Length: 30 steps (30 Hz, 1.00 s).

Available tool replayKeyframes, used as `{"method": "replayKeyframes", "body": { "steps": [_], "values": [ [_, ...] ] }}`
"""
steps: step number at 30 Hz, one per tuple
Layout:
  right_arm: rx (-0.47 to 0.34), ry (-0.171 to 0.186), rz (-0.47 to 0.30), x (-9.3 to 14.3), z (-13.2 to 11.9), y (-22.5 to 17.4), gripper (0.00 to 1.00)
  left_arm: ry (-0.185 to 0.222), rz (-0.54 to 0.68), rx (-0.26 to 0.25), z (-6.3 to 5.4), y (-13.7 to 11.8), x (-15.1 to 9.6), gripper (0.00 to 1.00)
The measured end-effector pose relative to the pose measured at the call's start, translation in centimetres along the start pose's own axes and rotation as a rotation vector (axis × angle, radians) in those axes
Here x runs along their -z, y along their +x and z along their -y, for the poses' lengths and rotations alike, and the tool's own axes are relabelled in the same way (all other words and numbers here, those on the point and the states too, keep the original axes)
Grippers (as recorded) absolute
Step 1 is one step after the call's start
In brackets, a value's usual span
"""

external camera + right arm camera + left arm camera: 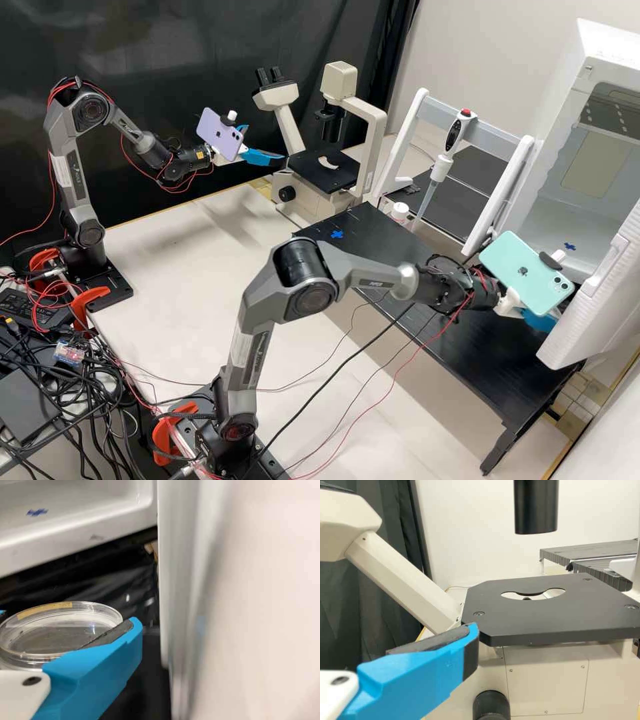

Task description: Move the petri dish to the microscope

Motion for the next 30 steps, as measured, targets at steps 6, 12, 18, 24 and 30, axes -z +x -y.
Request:
{"method": "replayKeyframes", "body": {
  "steps": [6,12,18,24,30],
  "values": [
    [0.036,-0.055,-0.098,-0.6,0.6,-5.5,0.00,0.000,0.000,0.000,0.0,0.0,0.0,1.00],
    [0.062,-0.082,-0.170,-1.3,1.4,-8.3,0.00,0.000,0.000,0.000,0.0,0.0,0.0,1.00],
    [0.071,-0.100,-0.201,-1.9,2.9,-11.3,0.00,0.000,0.000,0.000,0.0,0.0,0.0,1.00],
    [0.101,-0.111,-0.301,-1.5,5.1,-14.7,0.00,0.000,0.000,0.000,0.0,0.0,0.0,1.00],
    [0.191,-0.101,-0.469,-0.9,7.9,-17.9,0.00,0.000,0.000,0.000,0.0,0.0,0.0,1.00]
  ]
}}
